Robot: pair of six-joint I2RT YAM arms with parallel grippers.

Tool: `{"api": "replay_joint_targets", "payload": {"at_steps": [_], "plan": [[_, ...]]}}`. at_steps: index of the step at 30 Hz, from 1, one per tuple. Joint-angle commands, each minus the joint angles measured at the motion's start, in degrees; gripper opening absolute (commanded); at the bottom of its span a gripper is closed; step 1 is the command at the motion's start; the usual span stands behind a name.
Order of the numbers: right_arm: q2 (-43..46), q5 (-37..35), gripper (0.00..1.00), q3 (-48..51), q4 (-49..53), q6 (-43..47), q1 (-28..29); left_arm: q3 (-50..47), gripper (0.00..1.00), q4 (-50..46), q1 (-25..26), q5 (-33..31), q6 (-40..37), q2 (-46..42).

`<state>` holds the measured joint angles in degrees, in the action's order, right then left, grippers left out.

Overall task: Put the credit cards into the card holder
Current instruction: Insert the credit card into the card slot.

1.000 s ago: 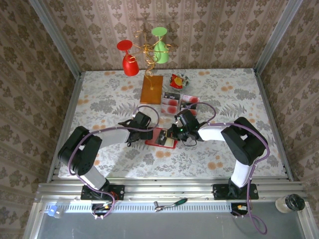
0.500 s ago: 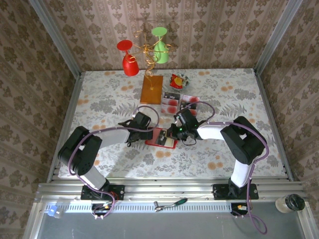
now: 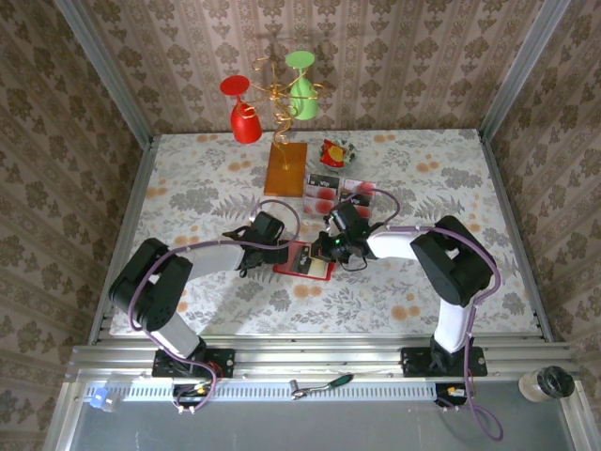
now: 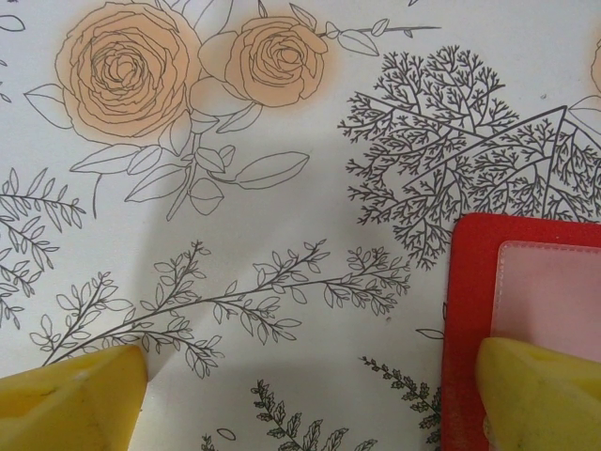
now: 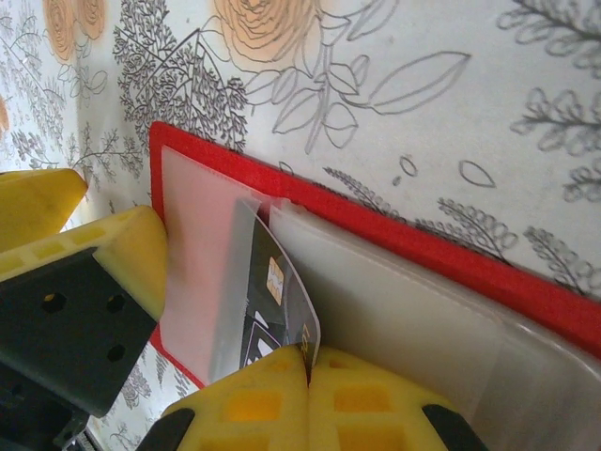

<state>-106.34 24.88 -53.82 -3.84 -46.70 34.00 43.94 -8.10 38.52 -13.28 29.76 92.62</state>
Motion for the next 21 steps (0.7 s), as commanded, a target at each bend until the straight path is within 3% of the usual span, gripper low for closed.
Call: {"api": "replay_joint_targets", "payload": {"at_steps": [1, 7, 11, 17, 21], "plan": [[-3.3, 0.5, 0.04, -1.1, 7.2, 2.6, 0.5, -0.5, 0.92, -1.7, -0.1, 0.9, 0.1, -0.7], [0.9, -1.4, 0.41, -5.0, 15.4, 7.8, 0.5, -1.0, 0.92, -4.4, -1.3, 0.6, 0.5, -5.4], [2.9, -3.7, 0.50, -8.2, 21.3, 11.0, 0.5, -2.5, 0.92, -4.8, -1.7, 0.5, 0.9, -7.1], [4.0, -9.7, 0.46, -10.1, 26.8, 14.4, 0.5, -3.6, 0.92, -6.0, -1.7, -0.2, 1.8, -6.5], [2.6, -11.4, 0.18, -10.9, 27.6, 14.5, 1.2, -3.7, 0.91, -6.4, -1.7, -0.6, 2.3, -5.7]]}}
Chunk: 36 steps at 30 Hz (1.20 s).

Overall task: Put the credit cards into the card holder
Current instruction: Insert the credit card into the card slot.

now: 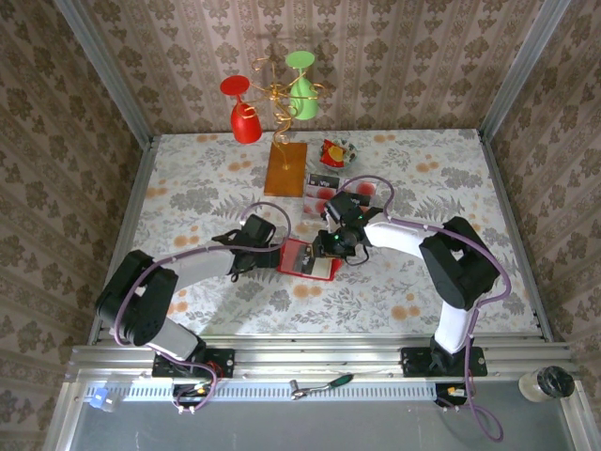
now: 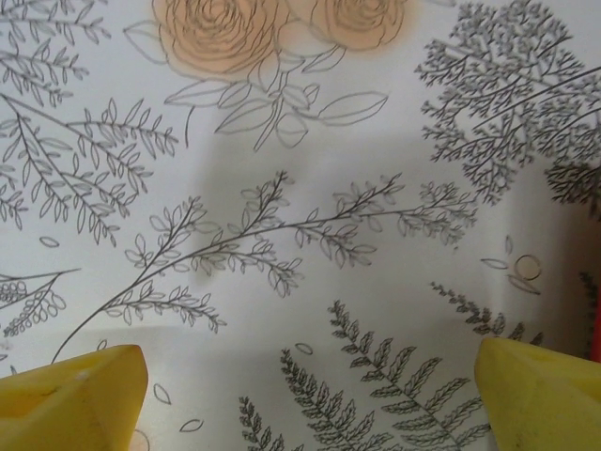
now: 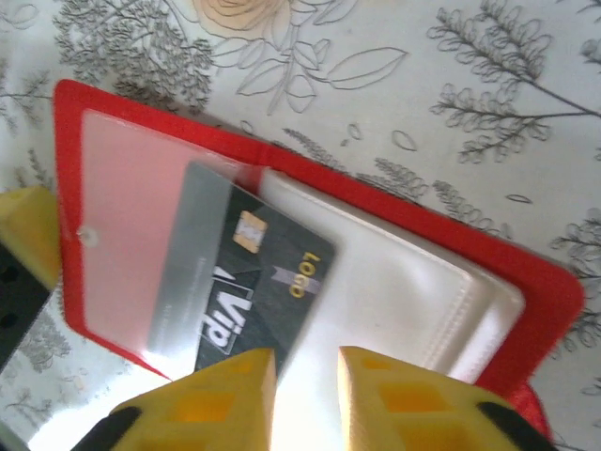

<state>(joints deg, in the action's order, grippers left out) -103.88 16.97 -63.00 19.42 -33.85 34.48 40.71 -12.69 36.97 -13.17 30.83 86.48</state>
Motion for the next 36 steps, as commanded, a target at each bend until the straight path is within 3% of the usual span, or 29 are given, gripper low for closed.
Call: {"api": "replay_joint_targets", "payload": {"at_steps": [1, 25, 30, 36], "plan": [[-0.5, -3.7, 0.14, -2.1, 4.4, 1.7, 1.1, -0.5, 0.91, -1.7, -0.1, -0.6, 1.3, 0.6], [-12.6, -1.7, 0.13, -11.1, 3.2, -1.0, 6.5, -2.4, 0.91, 1.4, 2.5, 0.4, 2.9, 2.2], [-11.5, -0.2, 0.13, -12.2, 2.9, -0.3, 6.5, -3.2, 0.91, 1.8, 3.6, 0.3, 4.3, 2.1], [-6.1, -4.2, 0.13, -10.6, 4.8, 1.0, 5.0, -3.9, 0.91, 1.9, 4.2, 0.1, 5.0, 1.0]]}}
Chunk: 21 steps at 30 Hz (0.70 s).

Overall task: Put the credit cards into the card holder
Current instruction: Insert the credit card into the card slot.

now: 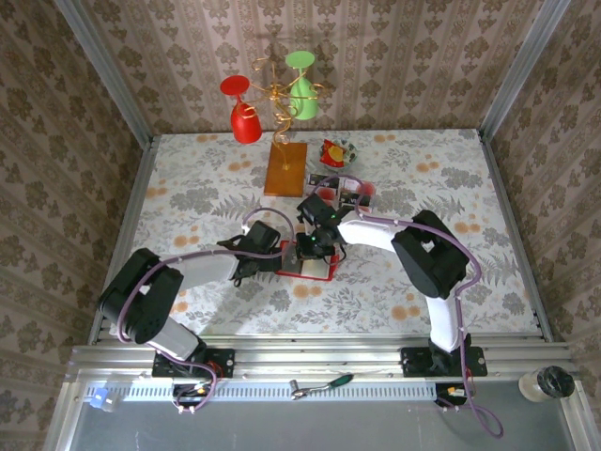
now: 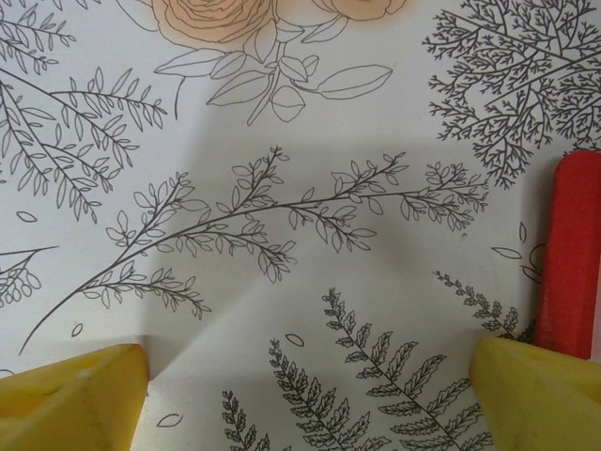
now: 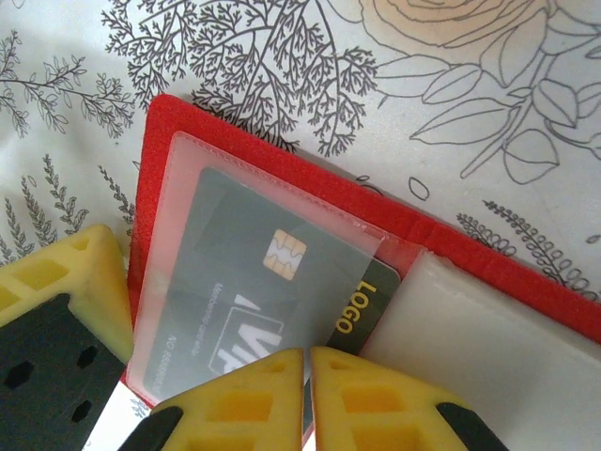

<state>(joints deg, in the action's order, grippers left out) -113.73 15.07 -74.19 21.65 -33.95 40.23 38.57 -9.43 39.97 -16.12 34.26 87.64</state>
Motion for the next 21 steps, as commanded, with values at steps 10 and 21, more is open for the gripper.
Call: {"api": "replay_joint_targets", "payload": {"at_steps": [10, 21], "plan": [[2.6, -2.3, 0.11, 0.5, 2.3, 0.3, -0.8, -2.3, 0.91, -1.4, 1.1, 2.5, 1.5, -0.9], [-2.8, -1.2, 0.08, -2.0, 2.0, -1.3, 0.2, -2.7, 0.91, -0.8, 0.9, 2.8, 1.2, -0.8]]}}
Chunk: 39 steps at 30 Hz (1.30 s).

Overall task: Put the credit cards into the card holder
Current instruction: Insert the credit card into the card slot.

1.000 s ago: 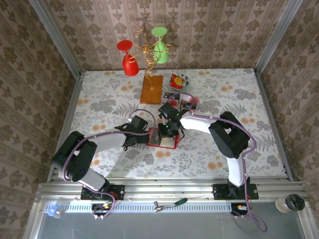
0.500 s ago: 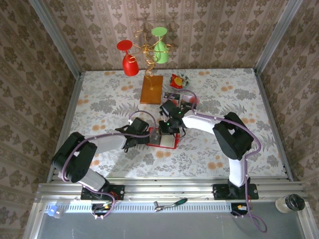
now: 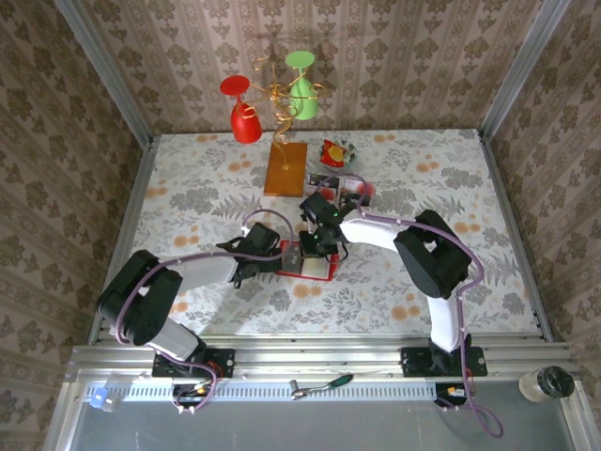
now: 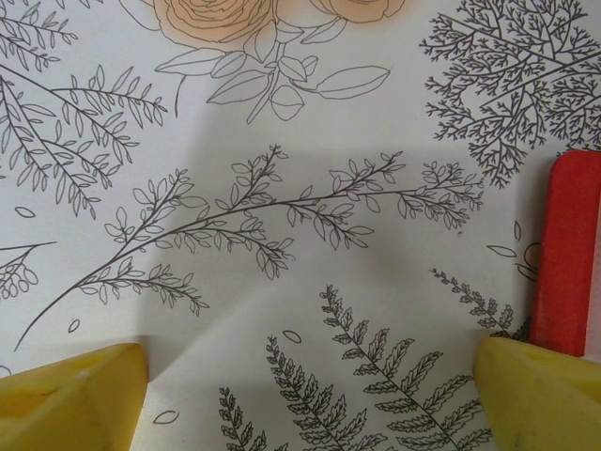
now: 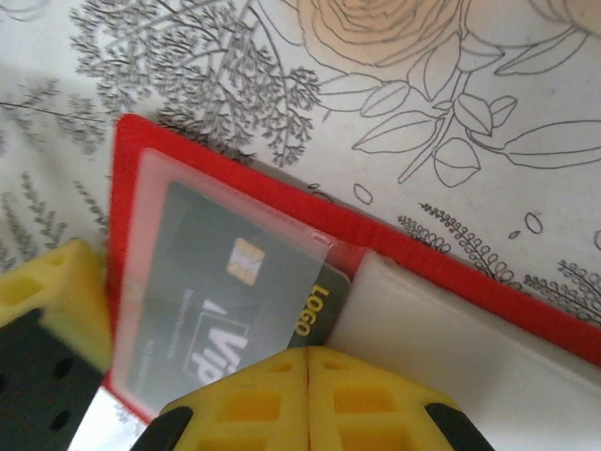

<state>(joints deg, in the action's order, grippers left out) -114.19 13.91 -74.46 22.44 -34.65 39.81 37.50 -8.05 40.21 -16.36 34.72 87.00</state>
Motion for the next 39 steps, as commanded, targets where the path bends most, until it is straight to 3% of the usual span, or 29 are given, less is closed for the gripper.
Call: {"api": "replay_joint_targets", "payload": {"at_steps": [1, 10, 22, 39], "plan": [[-2.9, 0.0, 0.08, -2.2, 1.5, -0.6, 0.9, -1.5, 0.91, -2.2, 0.5, 3.1, 0.7, -0.2], [-4.4, 0.8, 0.08, -5.5, 2.7, -0.3, 1.7, -2.1, 0.91, -2.5, 0.5, 3.2, 0.8, -0.9], [4.3, -1.9, 0.09, -0.3, 2.0, -0.8, 1.2, -4.4, 0.91, -4.8, 0.0, 2.4, 3.4, -8.1], [-1.0, 0.0, 0.08, -1.9, -0.1, -2.5, 3.4, -5.7, 0.90, -4.1, -0.7, 2.3, 4.0, -7.7]]}}
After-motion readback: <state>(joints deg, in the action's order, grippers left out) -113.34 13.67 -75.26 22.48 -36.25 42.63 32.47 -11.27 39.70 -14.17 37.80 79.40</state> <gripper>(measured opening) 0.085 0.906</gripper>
